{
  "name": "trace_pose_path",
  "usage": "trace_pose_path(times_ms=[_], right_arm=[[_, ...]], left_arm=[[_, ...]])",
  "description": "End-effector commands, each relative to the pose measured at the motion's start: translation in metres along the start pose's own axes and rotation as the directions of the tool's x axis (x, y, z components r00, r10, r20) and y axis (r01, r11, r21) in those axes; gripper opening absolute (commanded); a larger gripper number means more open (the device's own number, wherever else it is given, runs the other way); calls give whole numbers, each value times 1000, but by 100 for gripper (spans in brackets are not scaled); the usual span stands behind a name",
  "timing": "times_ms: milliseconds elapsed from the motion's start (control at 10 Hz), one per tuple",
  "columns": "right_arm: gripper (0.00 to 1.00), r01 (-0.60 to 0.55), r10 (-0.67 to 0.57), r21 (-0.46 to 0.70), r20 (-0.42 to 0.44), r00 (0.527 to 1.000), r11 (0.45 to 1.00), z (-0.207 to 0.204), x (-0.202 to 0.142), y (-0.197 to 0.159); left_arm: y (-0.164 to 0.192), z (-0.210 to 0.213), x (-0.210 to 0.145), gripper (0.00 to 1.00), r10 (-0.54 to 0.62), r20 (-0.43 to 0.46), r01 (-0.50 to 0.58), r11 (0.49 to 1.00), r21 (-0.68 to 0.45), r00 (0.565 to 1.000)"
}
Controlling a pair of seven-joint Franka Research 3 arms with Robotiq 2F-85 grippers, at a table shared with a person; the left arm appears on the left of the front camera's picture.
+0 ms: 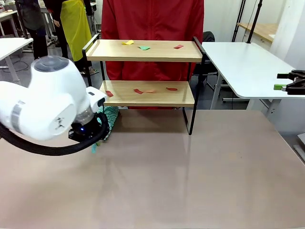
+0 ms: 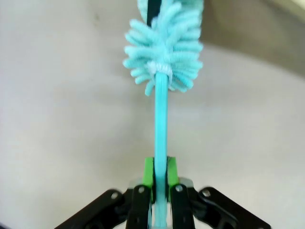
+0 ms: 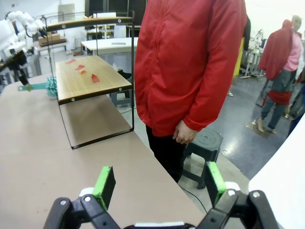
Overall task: Clean the shelf.
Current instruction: Clean the specific section of the Shelf indicated by the human with the Duster.
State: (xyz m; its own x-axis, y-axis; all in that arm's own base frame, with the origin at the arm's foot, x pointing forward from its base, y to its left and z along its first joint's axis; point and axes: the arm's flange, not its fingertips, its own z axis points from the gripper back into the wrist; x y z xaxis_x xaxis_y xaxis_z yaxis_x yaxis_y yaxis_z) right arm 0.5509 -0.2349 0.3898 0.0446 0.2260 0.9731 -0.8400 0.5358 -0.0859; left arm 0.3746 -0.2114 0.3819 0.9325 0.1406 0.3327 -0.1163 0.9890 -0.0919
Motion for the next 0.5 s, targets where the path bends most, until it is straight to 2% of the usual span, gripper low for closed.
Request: trace_pose_path(times_ms=[0,400], right_arm=[[100,-3,3,3,-2,1000,1000,-1,3,3],[100,-3,3,3,-2,1000,1000,-1,3,3]], left_arm=[[-7,-21,4,13,4,-17,-4,1000,17,1000],[-7,-21,4,13,4,-17,-4,1000,17,1000]])
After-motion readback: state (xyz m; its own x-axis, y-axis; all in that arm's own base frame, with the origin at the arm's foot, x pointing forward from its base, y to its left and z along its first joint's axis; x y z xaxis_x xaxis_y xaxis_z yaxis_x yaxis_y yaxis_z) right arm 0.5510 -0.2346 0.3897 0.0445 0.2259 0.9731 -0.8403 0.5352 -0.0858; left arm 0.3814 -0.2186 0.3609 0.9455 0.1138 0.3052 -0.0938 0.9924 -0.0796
